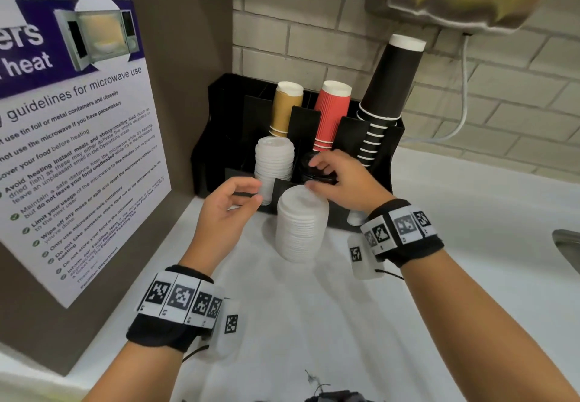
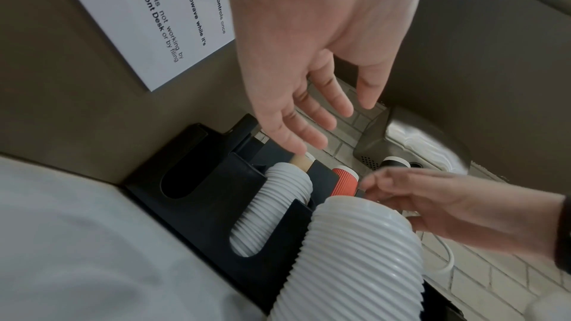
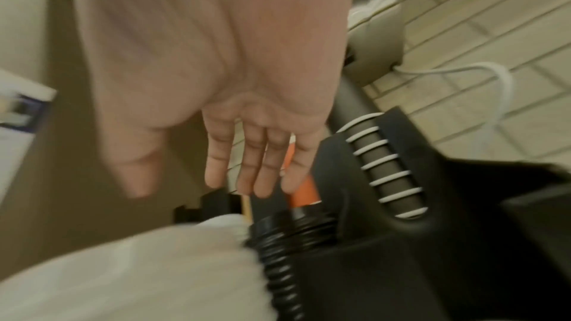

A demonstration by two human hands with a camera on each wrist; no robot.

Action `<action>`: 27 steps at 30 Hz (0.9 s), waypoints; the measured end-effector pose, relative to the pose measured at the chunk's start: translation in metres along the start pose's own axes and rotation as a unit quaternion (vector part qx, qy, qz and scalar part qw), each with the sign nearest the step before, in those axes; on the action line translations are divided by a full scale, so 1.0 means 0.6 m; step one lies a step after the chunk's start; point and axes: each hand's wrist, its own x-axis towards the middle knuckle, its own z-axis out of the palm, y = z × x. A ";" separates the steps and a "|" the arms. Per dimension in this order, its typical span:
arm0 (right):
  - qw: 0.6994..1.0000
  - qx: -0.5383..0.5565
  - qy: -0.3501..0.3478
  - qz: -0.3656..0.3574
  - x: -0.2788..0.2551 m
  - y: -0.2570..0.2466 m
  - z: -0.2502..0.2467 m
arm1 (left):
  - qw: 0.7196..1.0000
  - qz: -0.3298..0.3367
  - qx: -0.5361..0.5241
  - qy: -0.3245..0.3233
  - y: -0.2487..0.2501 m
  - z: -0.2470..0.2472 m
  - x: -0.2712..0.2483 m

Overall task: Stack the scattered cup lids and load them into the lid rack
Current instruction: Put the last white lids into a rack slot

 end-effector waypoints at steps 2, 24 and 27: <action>0.997 -0.020 -0.077 0.010 -0.003 -0.021 0.016 | 1.000 0.001 -0.002 -0.004 -0.002 0.001 0.000; 0.953 0.302 0.005 0.005 -0.055 -0.112 0.020 | 0.989 -0.023 -0.093 -0.113 0.023 0.028 -0.021; 0.947 0.320 -0.014 0.021 -0.069 -0.121 0.017 | 0.988 -0.010 -0.101 -0.114 0.029 0.035 -0.023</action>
